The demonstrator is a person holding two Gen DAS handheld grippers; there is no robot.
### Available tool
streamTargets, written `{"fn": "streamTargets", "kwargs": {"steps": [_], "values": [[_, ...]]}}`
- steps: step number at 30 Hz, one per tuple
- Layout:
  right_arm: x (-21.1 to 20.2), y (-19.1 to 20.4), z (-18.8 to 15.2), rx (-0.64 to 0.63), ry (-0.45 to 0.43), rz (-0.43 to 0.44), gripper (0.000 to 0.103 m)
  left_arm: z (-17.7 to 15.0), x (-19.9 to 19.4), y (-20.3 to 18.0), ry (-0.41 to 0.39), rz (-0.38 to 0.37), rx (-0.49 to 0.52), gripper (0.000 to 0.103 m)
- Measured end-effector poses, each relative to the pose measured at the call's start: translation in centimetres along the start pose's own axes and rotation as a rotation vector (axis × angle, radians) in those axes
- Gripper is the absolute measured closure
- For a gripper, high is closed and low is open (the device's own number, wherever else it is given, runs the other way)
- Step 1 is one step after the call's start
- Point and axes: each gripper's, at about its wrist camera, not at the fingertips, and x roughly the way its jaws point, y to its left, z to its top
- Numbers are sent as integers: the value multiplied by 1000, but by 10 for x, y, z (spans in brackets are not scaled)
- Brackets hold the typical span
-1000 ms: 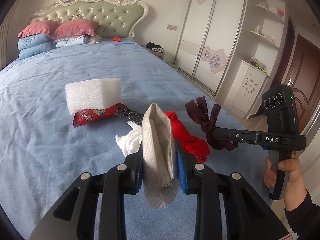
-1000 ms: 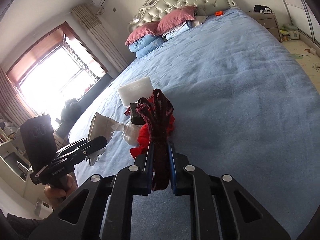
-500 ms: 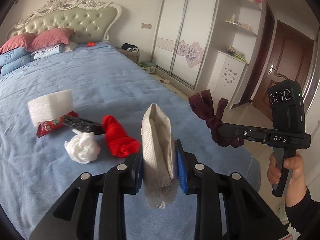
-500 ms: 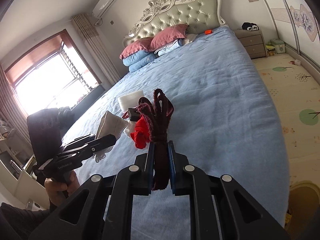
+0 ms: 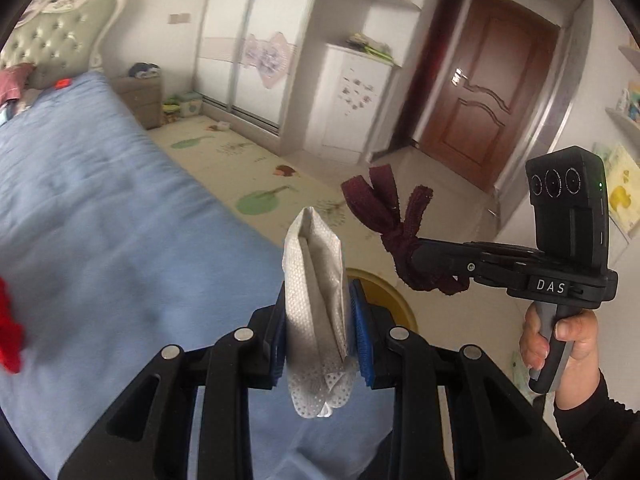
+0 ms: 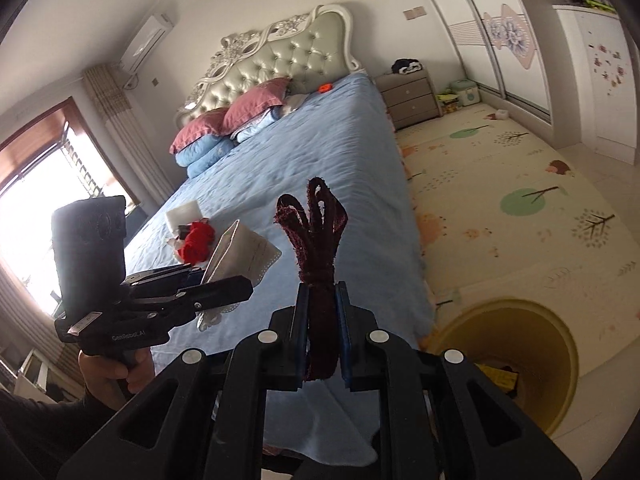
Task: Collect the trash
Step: 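Carry the cloth and strap over the yellow bin and open both grippers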
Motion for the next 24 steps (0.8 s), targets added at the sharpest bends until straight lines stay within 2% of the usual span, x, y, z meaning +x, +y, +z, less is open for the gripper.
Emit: {"fn": "streamTargets", "kwargs": {"steps": [7,11,17,24], "values": [[-44,-53,-28,67,1,-151,90,8,76,-48,120,-84,41,74],[-57,-80,-38,71,30,-235,90,10,115,-71,184,-95,59,74],[-55,-118,-46,75,98,-312,90,8,163,-90,259,-79,45,74],[-45,-158,-55,99,158,-319,90,-5,199,-100,338,-12,80,74]]}}
